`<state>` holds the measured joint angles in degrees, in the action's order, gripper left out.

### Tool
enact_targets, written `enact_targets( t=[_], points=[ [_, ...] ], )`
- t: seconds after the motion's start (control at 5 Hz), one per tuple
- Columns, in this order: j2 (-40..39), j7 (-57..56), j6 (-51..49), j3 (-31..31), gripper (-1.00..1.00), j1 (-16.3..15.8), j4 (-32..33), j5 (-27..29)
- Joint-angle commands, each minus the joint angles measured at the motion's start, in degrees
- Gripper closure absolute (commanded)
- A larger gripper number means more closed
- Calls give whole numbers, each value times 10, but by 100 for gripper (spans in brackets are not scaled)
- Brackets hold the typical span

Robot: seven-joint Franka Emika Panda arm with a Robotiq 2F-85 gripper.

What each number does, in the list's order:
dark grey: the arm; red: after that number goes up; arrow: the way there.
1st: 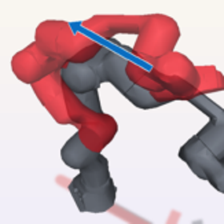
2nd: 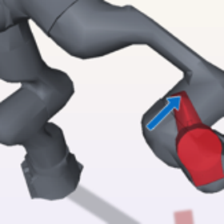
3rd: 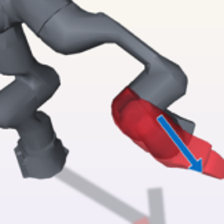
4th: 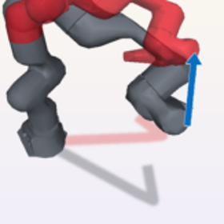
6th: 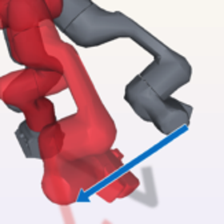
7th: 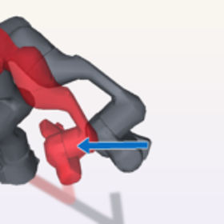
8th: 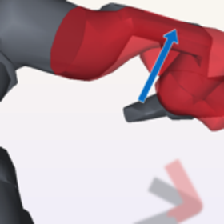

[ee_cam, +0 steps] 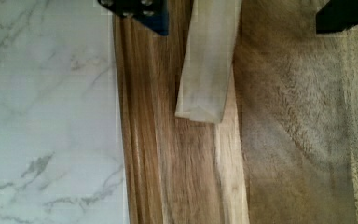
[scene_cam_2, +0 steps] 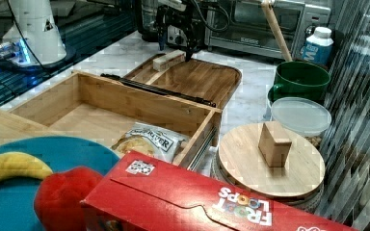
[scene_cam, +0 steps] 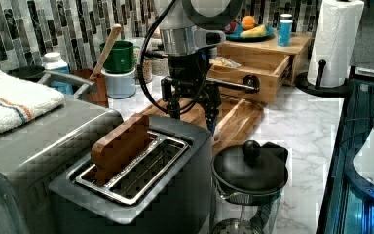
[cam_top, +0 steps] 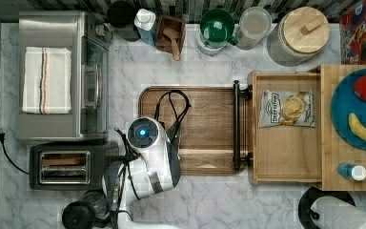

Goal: Place the butter on the board.

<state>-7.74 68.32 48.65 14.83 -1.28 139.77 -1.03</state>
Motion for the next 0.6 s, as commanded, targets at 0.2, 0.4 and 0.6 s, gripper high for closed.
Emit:
enact_targets(
  t=[0.2, 0.4, 0.6],
  points=[
    [8, 31, 2, 5, -100, -8, -21, 2],
    [8, 31, 2, 4, -100, -9, -21, 2],
    [8, 33, 2, 16, -100, 3, -21, 0]
  ],
)
